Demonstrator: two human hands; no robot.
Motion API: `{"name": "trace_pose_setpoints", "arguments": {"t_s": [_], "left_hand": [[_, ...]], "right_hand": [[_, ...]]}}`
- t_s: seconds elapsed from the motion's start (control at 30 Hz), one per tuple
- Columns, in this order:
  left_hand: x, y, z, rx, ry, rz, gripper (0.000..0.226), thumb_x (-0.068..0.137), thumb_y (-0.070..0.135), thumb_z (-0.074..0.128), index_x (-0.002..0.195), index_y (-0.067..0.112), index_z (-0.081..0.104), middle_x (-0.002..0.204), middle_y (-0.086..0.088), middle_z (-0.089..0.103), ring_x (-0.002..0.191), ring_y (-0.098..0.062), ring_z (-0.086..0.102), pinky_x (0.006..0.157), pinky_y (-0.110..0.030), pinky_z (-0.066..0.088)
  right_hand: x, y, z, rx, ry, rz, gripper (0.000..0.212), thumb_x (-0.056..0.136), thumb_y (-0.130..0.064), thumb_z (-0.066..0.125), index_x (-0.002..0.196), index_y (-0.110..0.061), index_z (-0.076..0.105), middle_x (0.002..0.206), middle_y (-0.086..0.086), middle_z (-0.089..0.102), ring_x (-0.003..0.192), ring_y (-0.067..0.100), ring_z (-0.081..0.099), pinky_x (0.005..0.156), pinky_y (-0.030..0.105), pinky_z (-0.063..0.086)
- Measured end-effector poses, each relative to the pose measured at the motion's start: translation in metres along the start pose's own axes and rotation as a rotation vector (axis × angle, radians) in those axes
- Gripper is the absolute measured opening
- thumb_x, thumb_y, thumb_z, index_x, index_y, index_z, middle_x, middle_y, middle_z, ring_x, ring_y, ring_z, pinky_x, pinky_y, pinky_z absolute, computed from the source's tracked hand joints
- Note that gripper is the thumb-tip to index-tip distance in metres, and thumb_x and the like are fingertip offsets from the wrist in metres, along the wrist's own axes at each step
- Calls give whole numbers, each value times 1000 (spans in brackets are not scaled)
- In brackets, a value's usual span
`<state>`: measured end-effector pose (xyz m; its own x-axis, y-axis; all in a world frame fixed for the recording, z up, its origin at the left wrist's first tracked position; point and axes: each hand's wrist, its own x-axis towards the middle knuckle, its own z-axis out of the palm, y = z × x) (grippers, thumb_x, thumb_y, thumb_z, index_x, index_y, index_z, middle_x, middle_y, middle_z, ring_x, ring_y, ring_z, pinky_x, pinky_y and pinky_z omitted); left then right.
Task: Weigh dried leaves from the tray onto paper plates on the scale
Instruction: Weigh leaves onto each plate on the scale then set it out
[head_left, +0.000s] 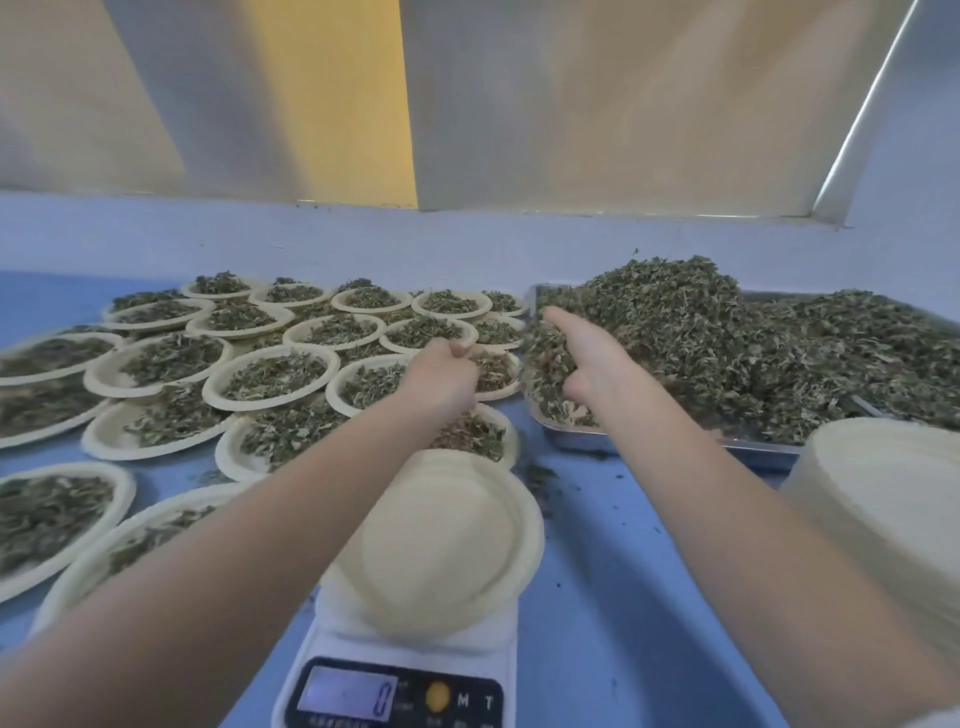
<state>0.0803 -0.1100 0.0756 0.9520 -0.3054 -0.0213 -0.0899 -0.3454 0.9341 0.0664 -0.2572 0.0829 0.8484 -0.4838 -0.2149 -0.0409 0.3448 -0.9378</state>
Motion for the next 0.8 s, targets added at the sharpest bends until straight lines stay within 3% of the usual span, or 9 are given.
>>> {"name": "trace_pose_setpoints", "arguments": {"t_s": [0.03,0.07,0.13,0.2,0.27,0.37,0.47,0.6,0.8], "left_hand": [[-2,-3,-7,-39,40,-13,44,91,-4,39,134,6,43,116,-16,58,99,-32,65,93,-48,50],[-5,-6,-14,-59,82,-20,43,91,-4,38,132,6,44,118,-18,57,102,-34,64,93,-49,50],[-13,-12,-31,-77,153,-14,40,93,-4,37,131,5,45,116,-18,57,106,-34,62,94,-48,50],[-22,-21,-46,-97,188,8,40,94,-4,37,132,3,45,105,-14,58,100,-31,62,92,-46,51],[-33,-30,-58,-108,205,12,40,95,-4,37,133,2,44,85,-7,54,91,-28,61,92,-46,52],[-47,-42,-69,-77,222,11,37,96,-4,37,131,3,46,83,-5,52,80,-22,60,89,-43,54],[-57,-51,-71,-90,242,8,36,95,-3,38,129,3,49,87,-9,55,82,-25,61,87,-40,54],[-68,-58,-70,-15,256,36,40,90,-3,36,124,10,52,95,-4,56,99,-30,62,91,-46,52],[-77,-60,-64,68,229,113,42,87,-2,37,122,16,53,120,-2,56,108,-27,58,96,-44,48]], "right_hand": [[-10,3,9,-16,-30,4,53,86,-28,66,133,-9,50,139,10,51,121,28,53,101,51,43],[-22,6,17,-27,-62,-2,51,85,-28,67,131,-11,52,135,11,55,121,25,54,102,48,44],[-48,18,29,-63,-136,-37,45,82,-22,69,124,-12,57,116,10,66,105,19,66,86,45,55],[-71,35,33,-205,-208,-117,54,77,-20,68,128,-18,54,120,8,64,107,26,63,87,46,55],[-93,53,30,-573,-267,-299,52,78,-24,68,128,-27,55,116,-8,61,107,20,59,89,35,50],[-114,66,25,-1178,-427,-569,48,79,-41,70,125,-38,58,106,-19,55,102,4,50,79,16,38],[-125,66,25,-1415,-487,-621,58,69,-71,64,122,-48,57,124,-18,58,111,6,50,80,21,39],[-128,62,26,-1469,-499,-620,57,77,-75,49,129,-50,52,140,-18,48,128,8,43,85,23,32],[-131,61,20,-1311,-466,-611,52,88,-72,23,131,-54,46,140,-17,49,130,10,42,87,19,28]]}}
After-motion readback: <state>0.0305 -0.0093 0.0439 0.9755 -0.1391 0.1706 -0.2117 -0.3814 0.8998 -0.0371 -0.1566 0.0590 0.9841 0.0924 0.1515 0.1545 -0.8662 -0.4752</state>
